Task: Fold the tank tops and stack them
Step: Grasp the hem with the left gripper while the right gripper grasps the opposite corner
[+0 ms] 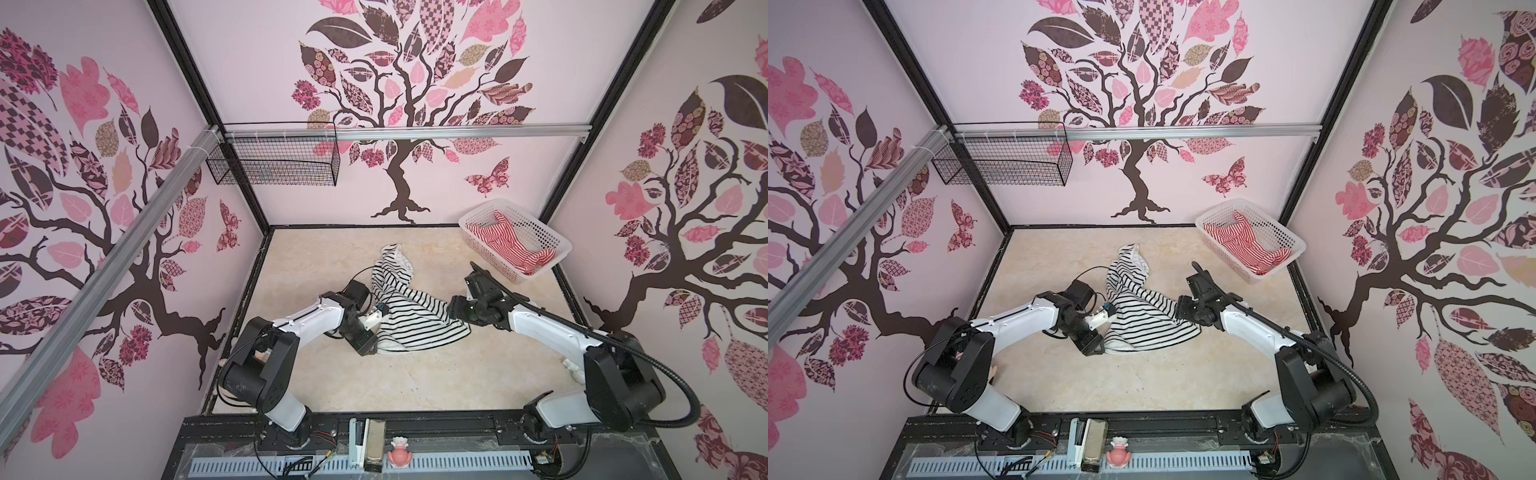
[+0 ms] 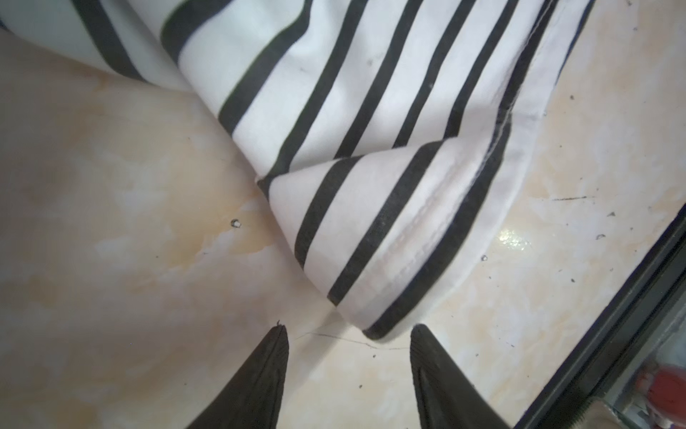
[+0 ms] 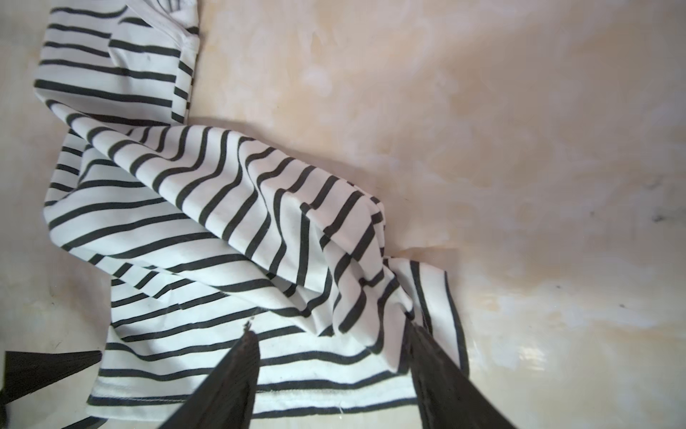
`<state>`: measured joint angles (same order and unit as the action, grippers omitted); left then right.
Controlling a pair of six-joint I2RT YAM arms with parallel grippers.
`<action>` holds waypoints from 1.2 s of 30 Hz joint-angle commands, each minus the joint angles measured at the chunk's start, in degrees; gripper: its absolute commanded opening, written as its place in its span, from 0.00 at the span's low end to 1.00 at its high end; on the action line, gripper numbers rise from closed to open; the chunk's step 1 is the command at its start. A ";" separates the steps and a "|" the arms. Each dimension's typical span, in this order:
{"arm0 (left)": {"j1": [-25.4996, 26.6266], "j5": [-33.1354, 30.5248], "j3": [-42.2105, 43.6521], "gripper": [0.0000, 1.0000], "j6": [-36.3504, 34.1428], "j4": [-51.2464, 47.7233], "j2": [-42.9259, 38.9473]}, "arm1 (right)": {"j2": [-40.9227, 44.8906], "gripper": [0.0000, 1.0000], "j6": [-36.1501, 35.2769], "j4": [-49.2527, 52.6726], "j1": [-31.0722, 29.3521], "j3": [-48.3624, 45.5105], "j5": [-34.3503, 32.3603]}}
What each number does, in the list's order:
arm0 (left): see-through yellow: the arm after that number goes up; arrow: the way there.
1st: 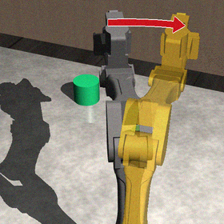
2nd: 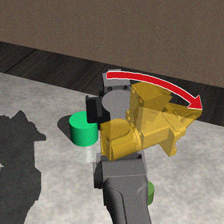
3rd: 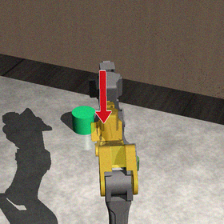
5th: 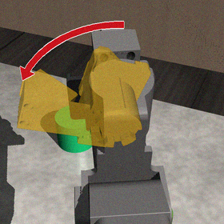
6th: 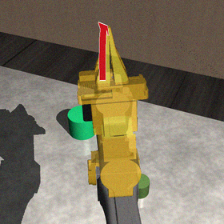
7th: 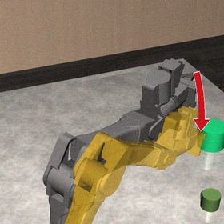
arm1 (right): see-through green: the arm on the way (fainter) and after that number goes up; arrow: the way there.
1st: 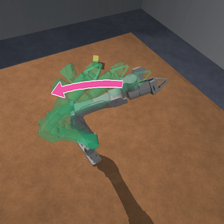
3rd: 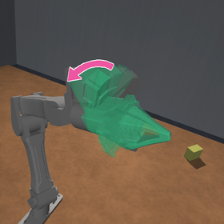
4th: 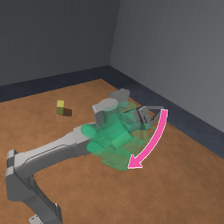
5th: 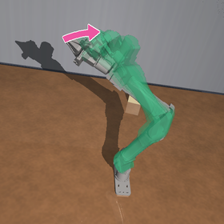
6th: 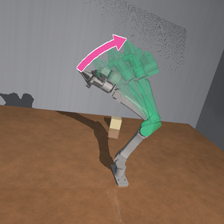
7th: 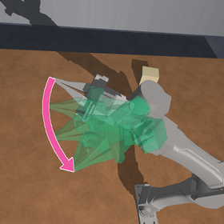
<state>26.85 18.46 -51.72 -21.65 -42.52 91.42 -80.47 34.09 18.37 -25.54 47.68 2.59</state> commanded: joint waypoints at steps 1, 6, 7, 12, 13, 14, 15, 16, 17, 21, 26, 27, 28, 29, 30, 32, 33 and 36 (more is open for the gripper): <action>0.03 0.12 0.58 0.56 0.51 2.33 1.34 | 3.27 0.63 0.22 4.79 0.08 1.56 -3.09; 0.70 0.35 0.19 0.55 1.20 3.41 2.01 | 5.90 0.58 0.42 5.84 0.06 0.69 -3.52; 0.82 0.35 0.10 0.56 1.22 3.57 2.10 | 6.30 0.57 0.59 5.89 0.08 0.42 -3.69; 3.06 -1.24 -0.30 0.46 1.17 3.80 2.74 | 7.25 0.51 0.99 5.67 0.13 -1.04 -4.24; 3.94 -1.85 -0.26 0.42 1.03 3.79 2.93 | 7.26 0.49 1.11 5.71 0.05 -1.31 -4.45; 4.73 -2.42 -0.23 0.38 0.83 3.69 3.03 | 7.31 0.47 1.10 5.78 0.21 -1.51 -4.80; 5.40 -2.84 -0.22 0.34 0.63 3.54 3.14 | 7.41 0.46 1.11 5.93 0.22 -1.61 -5.03; 5.67 -3.14 -0.13 0.30 0.50 3.32 3.30 | 7.56 0.46 1.04 6.14 0.24 -1.63 -5.43; 5.73 -3.26 -0.19 0.26 0.40 3.08 3.31 | 7.72 0.46 0.90 6.44 0.27 -1.65 -5.81; 5.71 -6.64 0.38 0.05 0.22 2.64 2.10 | 8.57 0.55 0.68 6.77 0.30 -2.47 -7.10; 4.28 -10.32 1.99 0.00 0.41 2.71 -2.58 | 8.07 0.59 0.61 4.91 2.12 -5.98 -4.98; 3.65 -10.58 2.27 0.00 0.47 2.57 -3.36 | 8.08 0.59 0.69 4.00 2.84 -6.73 -3.80; 2.86 -10.76 2.69 0.00 0.43 2.49 -4.43 | 8.00 0.59 0.92 2.24 3.94 -8.04 -1.90; 2.09 -10.96 2.93 0.00 0.34 2.44 -5.23 | 7.92 0.58 1.26 0.27 5.08 -9.31 0.06; 1.46 -11.07 3.32 0.00 0.19 2.33 -5.98 | 7.66 0.57 1.70 -1.52 5.93 -10.22 2.33; 0.39 -11.25 4.02 0.00 -0.24 2.39 -6.84 | 6.09 0.55 2.33 -4.48 6.36 -10.77 4.98; 0.07 -11.32 4.21 0.00 -0.26 2.49 -6.89 | 5.13 0.53 2.74 -5.54 6.36 -10.68 6.03; -0.22 -11.49 4.91 0.00 -0.34 3.04 -6.13 | 1.09 0.48 3.59 -9.04 6.38 -9.96 10.26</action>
<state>26.83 7.55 -48.58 -21.23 -39.70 85.12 -76.25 36.32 14.63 -19.05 36.34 6.96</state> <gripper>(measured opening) 0.048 0.486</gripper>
